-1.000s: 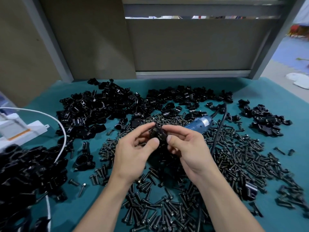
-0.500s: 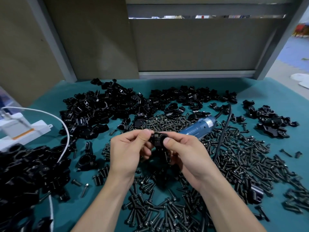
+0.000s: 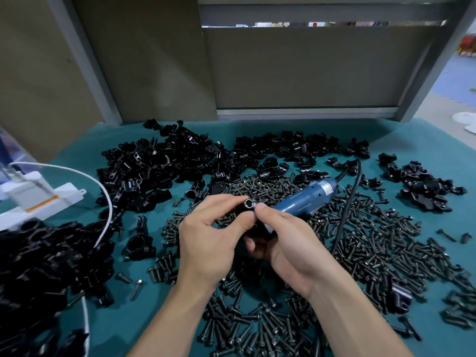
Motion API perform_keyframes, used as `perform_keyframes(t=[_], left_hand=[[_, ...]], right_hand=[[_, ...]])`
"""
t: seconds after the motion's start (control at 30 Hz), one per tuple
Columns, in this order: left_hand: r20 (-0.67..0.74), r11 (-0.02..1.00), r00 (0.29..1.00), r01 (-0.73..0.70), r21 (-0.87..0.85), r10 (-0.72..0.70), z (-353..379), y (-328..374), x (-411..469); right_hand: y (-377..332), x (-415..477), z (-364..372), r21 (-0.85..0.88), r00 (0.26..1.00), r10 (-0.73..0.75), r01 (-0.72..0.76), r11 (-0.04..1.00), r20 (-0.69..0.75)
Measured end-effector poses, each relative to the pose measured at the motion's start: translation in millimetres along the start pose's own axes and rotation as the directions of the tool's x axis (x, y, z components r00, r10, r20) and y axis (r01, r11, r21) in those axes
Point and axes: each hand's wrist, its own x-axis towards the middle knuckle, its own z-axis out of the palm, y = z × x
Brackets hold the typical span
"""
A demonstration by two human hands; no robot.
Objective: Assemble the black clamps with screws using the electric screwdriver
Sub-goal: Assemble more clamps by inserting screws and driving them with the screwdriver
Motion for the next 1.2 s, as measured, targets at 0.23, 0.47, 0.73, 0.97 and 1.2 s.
perform_keyframes(t=[0.23, 0.47, 0.73, 0.97, 1.2], left_hand=[[-0.034, 0.975, 0.980, 0.190, -0.111, -0.195, 0, 0, 10], [-0.005, 0.954, 0.975, 0.215, -0.209, -0.221, -7, 39, 0], [-0.582, 0.939, 0.753, 0.139, -0.314, -0.307, -103, 48, -25], [-0.867, 0.989, 0.496, 0.146, 0.020, -0.056, -155, 71, -56], [-0.872, 0.878, 0.354, 0.452, -0.157, -0.338, -187, 67, -53]], right_hand=[[-1, -2, 1, 0.031, 0.993, 0.099, -0.101, 0.994, 0.062], [-20, -6, 38, 0.048, 0.998, 0.015, -0.018, 0.999, 0.065], [-4, 5, 150, -0.291, 0.959, 0.169, -0.099, 0.952, 0.226], [40, 42, 253, -0.590, 0.860, -0.229, 0.484, 0.646, 0.455], [67, 75, 294, -0.780, 0.757, 0.199, 0.620, 0.084, 0.622]])
